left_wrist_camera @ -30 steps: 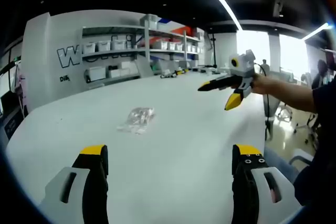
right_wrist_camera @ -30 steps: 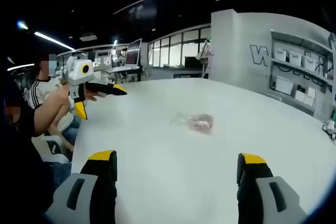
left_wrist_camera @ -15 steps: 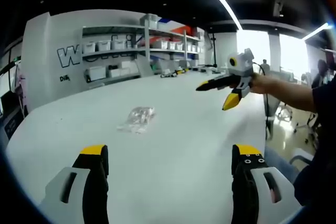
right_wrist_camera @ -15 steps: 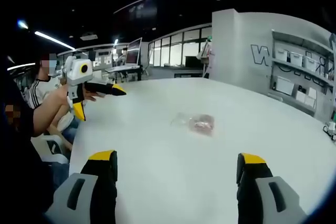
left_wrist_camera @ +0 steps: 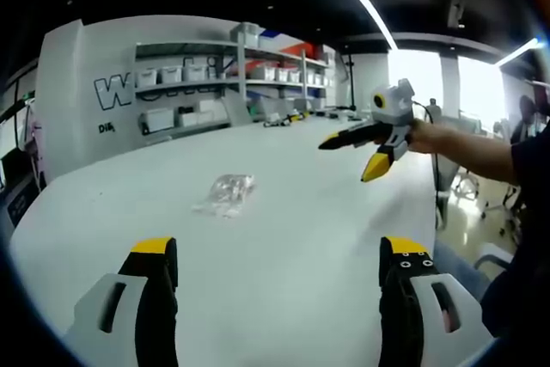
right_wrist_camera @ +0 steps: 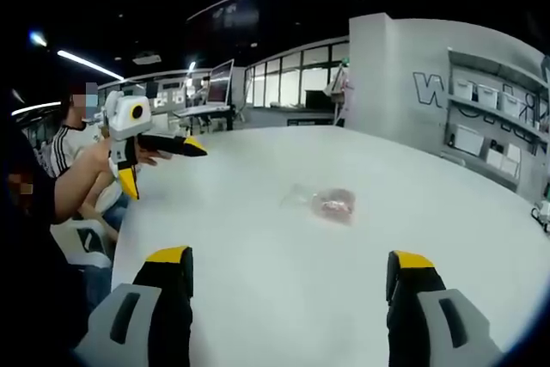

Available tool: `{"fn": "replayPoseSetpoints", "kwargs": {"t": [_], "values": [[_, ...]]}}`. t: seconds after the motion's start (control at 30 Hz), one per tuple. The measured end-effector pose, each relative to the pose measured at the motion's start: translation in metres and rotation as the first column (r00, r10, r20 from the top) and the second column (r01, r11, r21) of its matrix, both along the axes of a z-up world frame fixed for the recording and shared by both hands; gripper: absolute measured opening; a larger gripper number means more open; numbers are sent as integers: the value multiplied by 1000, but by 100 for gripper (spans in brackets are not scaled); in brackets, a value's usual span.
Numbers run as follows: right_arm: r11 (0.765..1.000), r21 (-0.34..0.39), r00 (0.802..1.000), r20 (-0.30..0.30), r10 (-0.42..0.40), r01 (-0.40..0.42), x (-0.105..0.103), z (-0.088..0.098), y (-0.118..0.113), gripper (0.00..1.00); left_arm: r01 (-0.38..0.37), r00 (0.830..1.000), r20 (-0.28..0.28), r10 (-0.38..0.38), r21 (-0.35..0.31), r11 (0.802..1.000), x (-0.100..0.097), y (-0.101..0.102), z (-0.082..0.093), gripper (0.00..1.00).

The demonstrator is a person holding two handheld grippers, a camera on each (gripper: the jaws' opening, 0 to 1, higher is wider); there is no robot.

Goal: Open the resealable bag by pulling the two sides of the seal apart until the entire bag opening is separated and visibly accessible.

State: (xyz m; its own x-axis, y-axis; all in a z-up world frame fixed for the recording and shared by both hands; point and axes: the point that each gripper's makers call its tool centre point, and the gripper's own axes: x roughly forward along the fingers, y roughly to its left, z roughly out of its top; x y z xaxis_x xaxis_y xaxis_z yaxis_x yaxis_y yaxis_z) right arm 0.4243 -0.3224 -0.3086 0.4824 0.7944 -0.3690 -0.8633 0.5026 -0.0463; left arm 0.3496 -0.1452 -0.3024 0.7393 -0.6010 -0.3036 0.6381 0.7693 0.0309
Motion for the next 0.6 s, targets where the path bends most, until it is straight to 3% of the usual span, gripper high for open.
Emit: {"fn": "replayPoseSetpoints", "kwargs": {"t": [0.6], "values": [[1000,4,1000,-4,12,-12,8,-1,8,94,2,1000,0,-2,-3,1000,0,-3,-2,96]]}}
